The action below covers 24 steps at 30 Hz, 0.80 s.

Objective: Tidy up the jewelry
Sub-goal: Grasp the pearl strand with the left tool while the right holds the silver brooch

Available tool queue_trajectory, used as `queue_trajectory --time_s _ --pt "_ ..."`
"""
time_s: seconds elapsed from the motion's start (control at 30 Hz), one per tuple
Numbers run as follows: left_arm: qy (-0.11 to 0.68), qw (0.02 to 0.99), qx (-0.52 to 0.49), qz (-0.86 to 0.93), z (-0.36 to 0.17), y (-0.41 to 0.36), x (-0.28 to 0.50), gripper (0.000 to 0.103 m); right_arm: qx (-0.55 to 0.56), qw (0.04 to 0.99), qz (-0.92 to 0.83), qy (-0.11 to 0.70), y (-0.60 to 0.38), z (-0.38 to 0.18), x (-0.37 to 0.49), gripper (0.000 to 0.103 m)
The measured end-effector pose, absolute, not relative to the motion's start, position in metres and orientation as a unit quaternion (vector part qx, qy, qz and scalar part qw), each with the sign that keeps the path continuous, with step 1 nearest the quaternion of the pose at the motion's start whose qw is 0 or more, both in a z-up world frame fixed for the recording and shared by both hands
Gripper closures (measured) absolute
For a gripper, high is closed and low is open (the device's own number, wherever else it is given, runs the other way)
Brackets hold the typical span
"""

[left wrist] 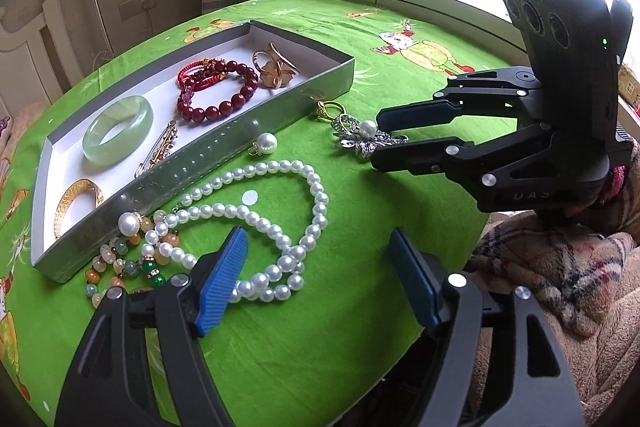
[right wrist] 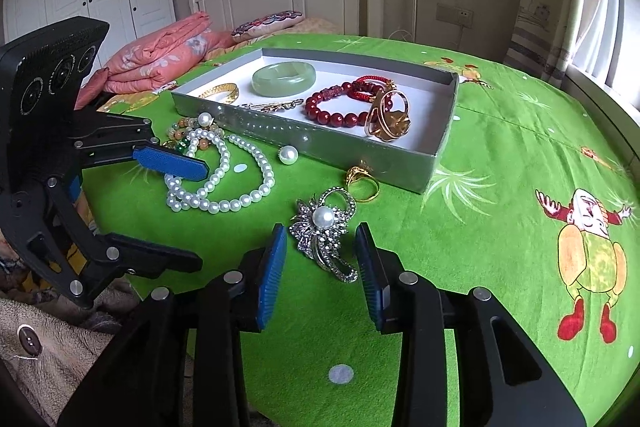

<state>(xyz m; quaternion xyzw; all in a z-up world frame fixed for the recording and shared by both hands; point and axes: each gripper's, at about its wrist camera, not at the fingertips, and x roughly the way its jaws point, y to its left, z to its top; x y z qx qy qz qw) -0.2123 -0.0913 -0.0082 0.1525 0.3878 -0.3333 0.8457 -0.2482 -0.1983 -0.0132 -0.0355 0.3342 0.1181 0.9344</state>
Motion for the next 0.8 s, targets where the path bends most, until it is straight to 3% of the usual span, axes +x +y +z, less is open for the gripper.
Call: queue_trajectory --time_s 0.1,0.17,0.23,0.47,0.8 --pt "0.38 0.853 0.143 -0.327 -0.009 -0.088 -0.214 0.034 -0.049 0.935 0.111 0.333 -0.194 -0.013 -0.246 0.071" --pt "0.369 0.862 0.151 -0.314 -0.009 -0.087 -0.217 0.045 -0.064 0.934 0.106 0.334 -0.189 -0.013 -0.245 0.075" --pt "0.364 0.869 0.145 -0.304 -0.007 -0.081 -0.217 0.094 -0.068 0.935 0.107 0.332 -0.185 -0.013 -0.245 0.075" --pt "0.331 0.897 0.116 -0.27 0.003 -0.059 -0.224 0.096 -0.06 0.947 0.101 0.3 -0.186 0.004 -0.251 0.077" --pt "0.254 0.932 0.046 -0.256 0.084 -0.027 -0.223 0.096 -0.068 0.964 0.103 0.235 -0.182 0.049 -0.267 0.077"
